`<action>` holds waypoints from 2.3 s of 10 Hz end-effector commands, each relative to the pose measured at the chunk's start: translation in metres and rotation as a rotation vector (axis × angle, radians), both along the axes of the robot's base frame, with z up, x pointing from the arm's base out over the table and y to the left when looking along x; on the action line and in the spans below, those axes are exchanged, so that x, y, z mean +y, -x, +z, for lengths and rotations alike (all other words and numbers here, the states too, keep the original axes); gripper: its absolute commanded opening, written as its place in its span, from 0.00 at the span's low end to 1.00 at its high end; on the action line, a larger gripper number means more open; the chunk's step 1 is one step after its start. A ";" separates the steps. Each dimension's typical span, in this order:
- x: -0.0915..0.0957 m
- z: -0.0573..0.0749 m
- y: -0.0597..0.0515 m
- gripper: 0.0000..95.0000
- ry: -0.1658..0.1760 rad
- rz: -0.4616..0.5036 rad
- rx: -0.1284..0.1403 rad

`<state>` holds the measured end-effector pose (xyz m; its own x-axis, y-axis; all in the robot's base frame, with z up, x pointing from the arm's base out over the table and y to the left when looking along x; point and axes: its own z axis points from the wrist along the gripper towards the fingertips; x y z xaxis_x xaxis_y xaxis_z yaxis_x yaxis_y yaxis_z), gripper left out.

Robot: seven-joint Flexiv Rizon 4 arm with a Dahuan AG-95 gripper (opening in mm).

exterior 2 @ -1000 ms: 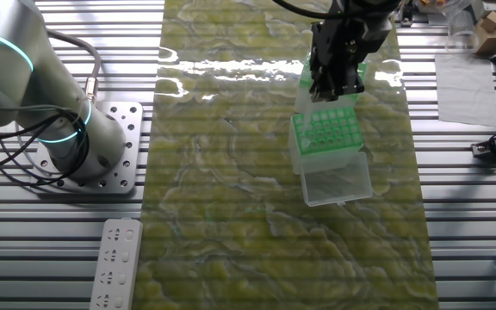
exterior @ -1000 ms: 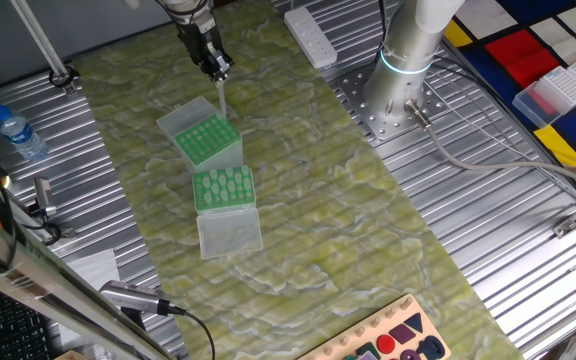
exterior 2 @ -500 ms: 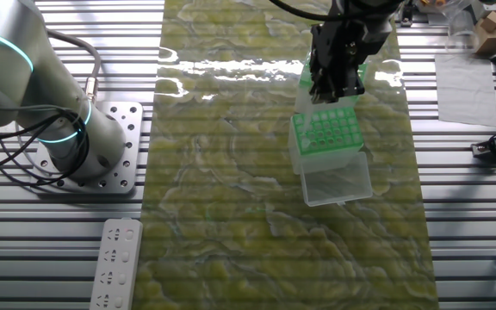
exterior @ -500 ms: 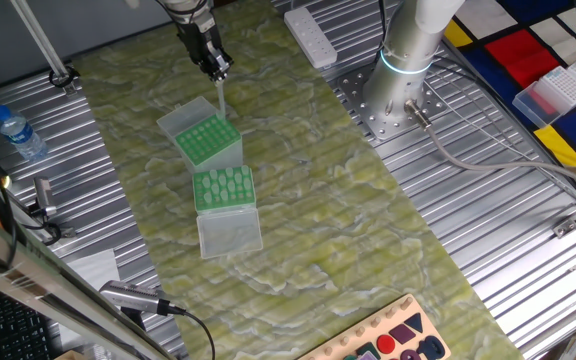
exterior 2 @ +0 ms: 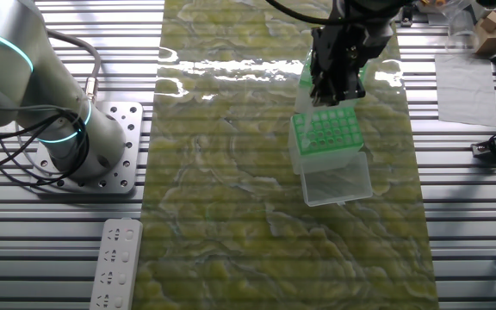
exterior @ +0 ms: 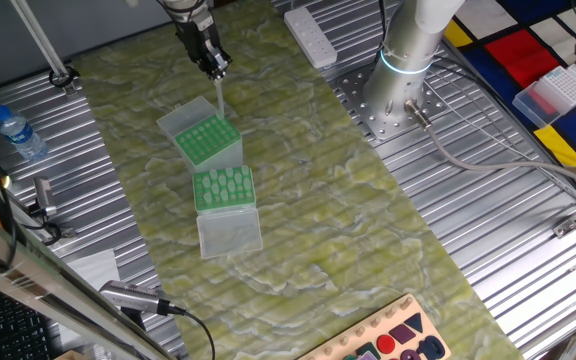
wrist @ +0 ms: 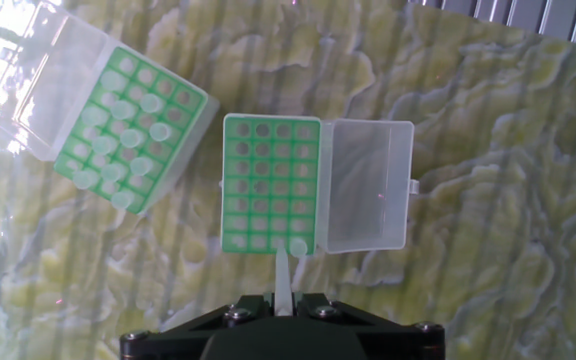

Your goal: Transfer all large pipette tips from one holder to another

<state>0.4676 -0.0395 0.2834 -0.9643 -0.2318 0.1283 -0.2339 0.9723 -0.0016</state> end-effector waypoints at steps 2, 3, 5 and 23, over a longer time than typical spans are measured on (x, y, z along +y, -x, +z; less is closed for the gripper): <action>0.001 -0.006 0.002 0.00 0.000 0.002 -0.004; 0.001 -0.007 0.002 0.00 0.000 0.002 -0.005; 0.003 -0.009 0.001 0.00 0.002 0.001 -0.004; 0.064 -0.053 -0.047 0.20 -0.001 -0.003 -0.061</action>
